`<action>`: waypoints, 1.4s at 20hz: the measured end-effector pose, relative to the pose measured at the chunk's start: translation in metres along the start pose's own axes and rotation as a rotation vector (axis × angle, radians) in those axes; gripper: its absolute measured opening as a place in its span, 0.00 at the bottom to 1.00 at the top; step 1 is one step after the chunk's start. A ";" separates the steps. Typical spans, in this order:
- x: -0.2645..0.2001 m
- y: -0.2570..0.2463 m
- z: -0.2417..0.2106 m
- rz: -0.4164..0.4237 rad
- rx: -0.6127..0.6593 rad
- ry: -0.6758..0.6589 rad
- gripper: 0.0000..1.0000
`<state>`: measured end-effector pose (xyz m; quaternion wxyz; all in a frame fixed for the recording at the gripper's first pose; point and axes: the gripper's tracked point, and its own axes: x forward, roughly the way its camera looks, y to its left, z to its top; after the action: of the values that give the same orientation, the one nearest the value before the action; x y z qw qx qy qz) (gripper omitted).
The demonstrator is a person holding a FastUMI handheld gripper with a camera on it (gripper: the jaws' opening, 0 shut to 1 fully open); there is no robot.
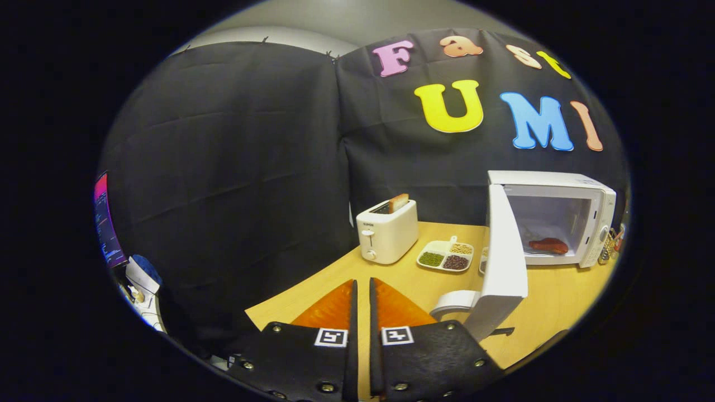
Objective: Open the microwave, put the food inside, and close the microwave door.
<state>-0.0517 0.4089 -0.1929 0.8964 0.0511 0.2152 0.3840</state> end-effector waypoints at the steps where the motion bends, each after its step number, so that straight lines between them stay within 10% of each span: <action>1: 0.004 -0.002 -0.003 0.005 0.008 0.018 0.13; 28: -0.072 -0.231 -0.004 -0.341 0.090 0.054 0.01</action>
<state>0.0571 0.1960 -0.2307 0.9393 0.0438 0.2617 0.2177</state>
